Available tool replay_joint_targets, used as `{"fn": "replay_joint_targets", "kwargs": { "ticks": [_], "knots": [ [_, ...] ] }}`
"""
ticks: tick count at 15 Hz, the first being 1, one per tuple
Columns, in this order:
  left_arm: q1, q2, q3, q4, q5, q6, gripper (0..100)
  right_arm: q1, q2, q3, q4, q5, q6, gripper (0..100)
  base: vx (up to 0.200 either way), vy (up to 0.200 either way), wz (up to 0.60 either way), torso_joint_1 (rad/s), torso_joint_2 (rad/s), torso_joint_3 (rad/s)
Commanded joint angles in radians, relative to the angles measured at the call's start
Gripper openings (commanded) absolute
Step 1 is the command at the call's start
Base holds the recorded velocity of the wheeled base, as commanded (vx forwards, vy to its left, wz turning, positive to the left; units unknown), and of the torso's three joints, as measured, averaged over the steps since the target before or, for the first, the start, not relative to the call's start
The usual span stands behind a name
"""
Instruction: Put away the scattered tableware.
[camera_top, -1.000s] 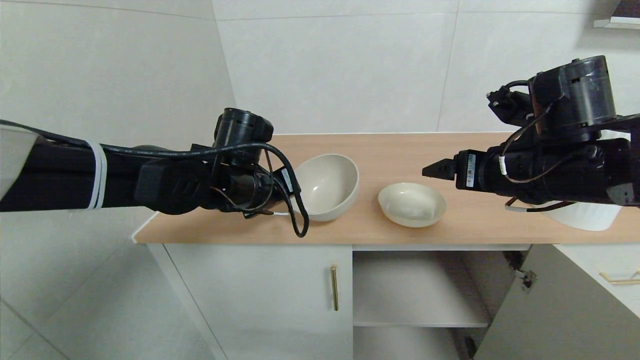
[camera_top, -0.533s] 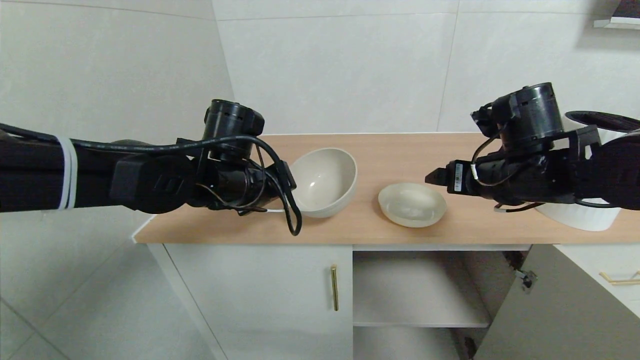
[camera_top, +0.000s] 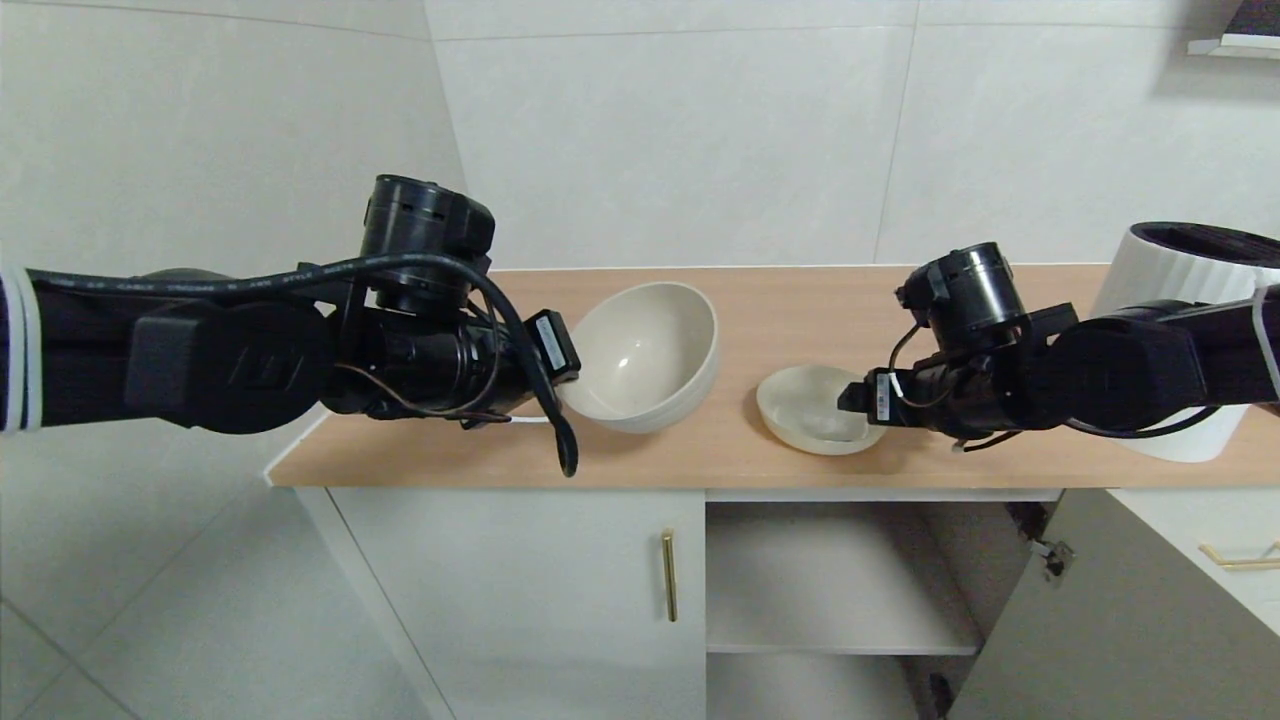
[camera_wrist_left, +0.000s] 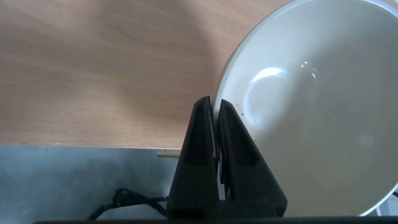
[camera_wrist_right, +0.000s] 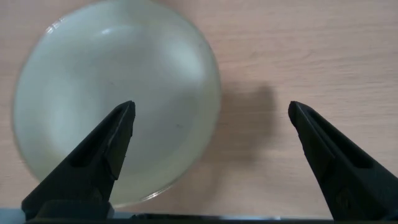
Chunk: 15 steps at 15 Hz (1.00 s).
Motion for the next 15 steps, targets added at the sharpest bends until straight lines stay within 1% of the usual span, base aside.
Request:
{"fn": "replay_joint_targets", "kwargs": {
  "ticks": [1, 5, 6, 11, 13, 14, 15],
  "knots": [
    [0.000, -0.007, 0.000, 0.000, 0.001, -0.001, 0, 0.000, 0.024, -0.002, 0.000, 0.000, 0.000, 100, 0.000, 0.000, 0.00, 0.000, 0.00, 0.000],
    [0.000, -0.009, 0.000, 0.000, 0.001, -0.001, 0, 0.000, 0.034, -0.002, -0.005, 0.001, 0.000, 100, 0.000, 0.000, 0.00, 0.000, 0.00, 0.000],
    [0.000, -0.010, 0.000, 0.000, 0.001, -0.001, 0, 0.000, 0.036, -0.004, -0.006, 0.001, 0.001, 0, 0.000, 0.000, 0.00, 0.000, 0.00, 0.000],
    [0.000, -0.030, 0.003, 0.001, 0.001, -0.001, 0, 0.000, 0.027, -0.005, -0.008, 0.009, 0.006, 0, 0.000, 0.000, 0.00, 0.000, 0.00, 0.000],
    [0.003, -0.038, 0.022, 0.001, 0.003, 0.002, 0, 0.000, 0.008, -0.001, 0.000, 0.014, 0.008, 0, 0.000, 0.000, 0.00, 0.000, 0.00, 0.000],
    [0.003, -0.076, 0.075, 0.000, 0.003, 0.021, 0, -0.002, -0.021, 0.007, 0.003, 0.021, 0.011, 0, 0.000, 0.000, 0.00, 0.000, 0.00, 0.000],
    [0.006, -0.108, 0.117, -0.003, 0.003, 0.056, 0, -0.014, -0.050, 0.018, 0.005, 0.037, 0.014, 0, 0.000, 0.000, 0.00, 0.000, 0.00, 0.000]
  ]
}}
